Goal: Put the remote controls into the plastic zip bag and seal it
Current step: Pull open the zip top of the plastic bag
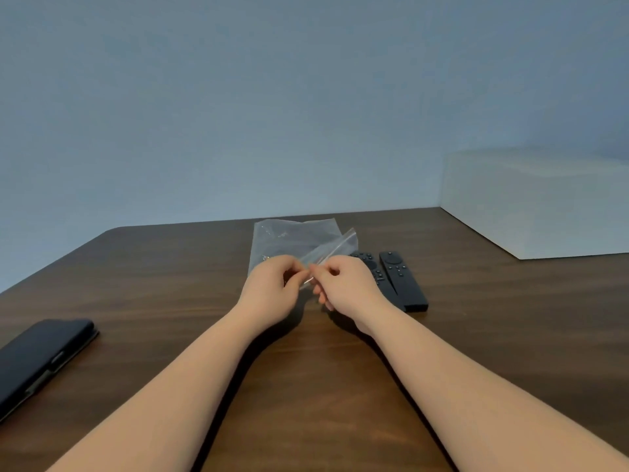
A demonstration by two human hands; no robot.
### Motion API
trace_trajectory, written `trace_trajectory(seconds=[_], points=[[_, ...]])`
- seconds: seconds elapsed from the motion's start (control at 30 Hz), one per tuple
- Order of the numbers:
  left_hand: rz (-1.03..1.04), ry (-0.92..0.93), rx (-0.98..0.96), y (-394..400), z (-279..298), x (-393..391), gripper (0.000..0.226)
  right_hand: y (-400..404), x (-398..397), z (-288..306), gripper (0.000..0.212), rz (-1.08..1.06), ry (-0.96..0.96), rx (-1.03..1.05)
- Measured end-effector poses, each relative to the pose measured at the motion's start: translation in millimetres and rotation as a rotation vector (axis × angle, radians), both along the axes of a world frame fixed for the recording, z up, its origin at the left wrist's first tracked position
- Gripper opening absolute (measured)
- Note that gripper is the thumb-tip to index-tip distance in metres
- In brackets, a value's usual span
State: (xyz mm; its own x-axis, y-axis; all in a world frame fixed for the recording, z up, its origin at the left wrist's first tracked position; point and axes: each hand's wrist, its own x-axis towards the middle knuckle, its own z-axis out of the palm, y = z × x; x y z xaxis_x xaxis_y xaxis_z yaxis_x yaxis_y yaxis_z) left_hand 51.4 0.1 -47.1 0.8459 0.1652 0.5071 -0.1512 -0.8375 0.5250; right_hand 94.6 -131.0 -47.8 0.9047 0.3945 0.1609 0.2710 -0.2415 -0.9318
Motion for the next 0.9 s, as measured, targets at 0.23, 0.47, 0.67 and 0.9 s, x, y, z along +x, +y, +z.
trace_trajectory(seconds=[0.23,0.47,0.67,0.9], points=[[0.077,-0.038,0.003,7,3,0,0.010,-2,-4,4,0.031,-0.006,-0.057,-0.047],[0.021,-0.139,0.066,14,11,-8,0.026,-4,-6,9,0.031,-0.003,0.025,-0.013],[0.081,-0.063,0.066,13,9,-7,0.031,-6,-8,10,0.032,0.059,0.007,-0.066],[0.195,-0.099,0.136,24,6,-2,0.025,-6,-8,12,0.032,0.044,0.033,-0.025]])
